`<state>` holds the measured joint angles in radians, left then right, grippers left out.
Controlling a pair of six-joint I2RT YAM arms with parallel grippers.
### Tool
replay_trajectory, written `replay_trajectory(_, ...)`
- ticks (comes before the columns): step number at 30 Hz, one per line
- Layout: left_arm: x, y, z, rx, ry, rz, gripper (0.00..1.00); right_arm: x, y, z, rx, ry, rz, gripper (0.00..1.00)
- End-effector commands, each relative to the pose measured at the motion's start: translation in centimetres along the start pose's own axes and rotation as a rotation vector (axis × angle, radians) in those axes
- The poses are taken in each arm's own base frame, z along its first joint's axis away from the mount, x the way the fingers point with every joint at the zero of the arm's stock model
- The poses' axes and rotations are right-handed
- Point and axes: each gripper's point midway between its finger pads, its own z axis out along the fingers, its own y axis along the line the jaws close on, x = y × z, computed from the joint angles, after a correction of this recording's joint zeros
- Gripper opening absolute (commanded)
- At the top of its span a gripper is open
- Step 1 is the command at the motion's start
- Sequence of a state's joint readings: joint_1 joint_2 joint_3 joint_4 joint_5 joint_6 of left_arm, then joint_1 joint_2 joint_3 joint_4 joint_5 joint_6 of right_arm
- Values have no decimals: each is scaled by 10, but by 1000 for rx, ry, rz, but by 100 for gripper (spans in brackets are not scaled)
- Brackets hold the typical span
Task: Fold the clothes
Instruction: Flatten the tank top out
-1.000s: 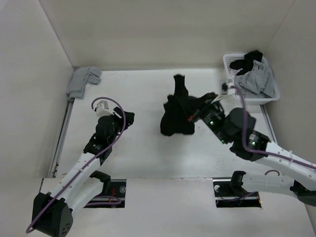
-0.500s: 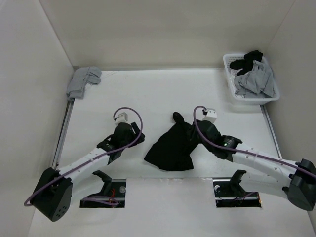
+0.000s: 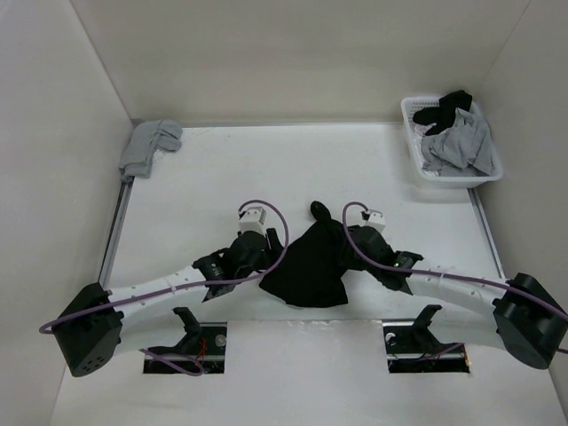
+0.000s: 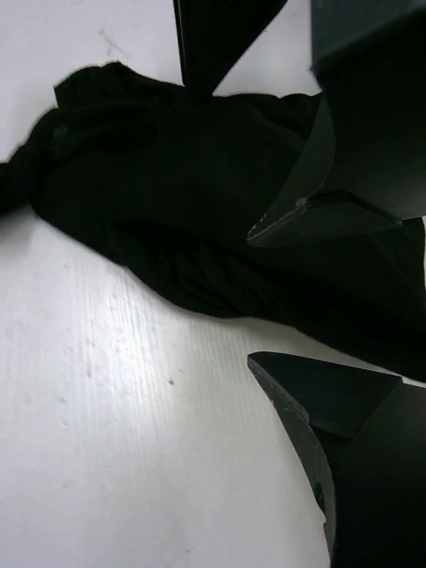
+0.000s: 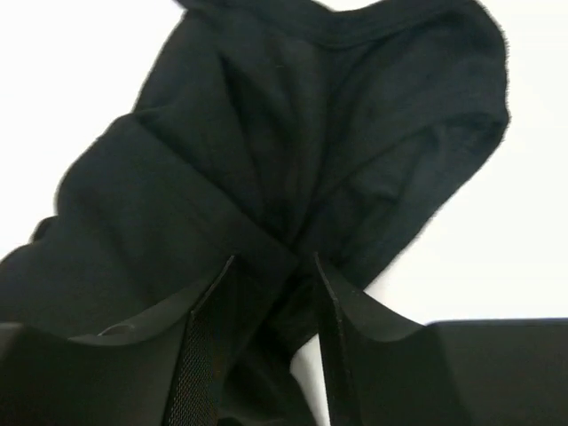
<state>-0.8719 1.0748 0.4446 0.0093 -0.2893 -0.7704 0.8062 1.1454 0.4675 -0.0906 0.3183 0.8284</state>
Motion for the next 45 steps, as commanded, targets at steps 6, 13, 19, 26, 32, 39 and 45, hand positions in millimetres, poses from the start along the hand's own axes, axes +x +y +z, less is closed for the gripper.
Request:
replay_trajectory(6, -30, -13, -9, -22, -121, 42, 49, -14, 60, -2, -241, 8, 113, 28)
replay_trajectory(13, -57, 3, -20, -27, -187, -26, 48, -27, 83, -21, -295, -3, 127, 0)
replay_trajectory(19, -137, 40, -70, -77, -441, -206, 47, -92, 241, -36, -528, -69, -1, 3)
replay_trajectory(26, -166, 79, -117, -162, -559, -289, 49, -71, 281, -37, -536, -74, -121, 34)
replay_trajectory(32, -126, 91, -78, -205, -393, -264, 51, -50, 177, -53, -402, -109, -81, 44)
replay_trajectory(39, -94, 57, -34, -210, -238, -63, 53, -8, 34, -37, -141, -51, 88, 38)
replay_trajectory(45, -62, 96, -21, -383, -195, -60, 52, 22, 5, -38, -88, 12, 108, 39)
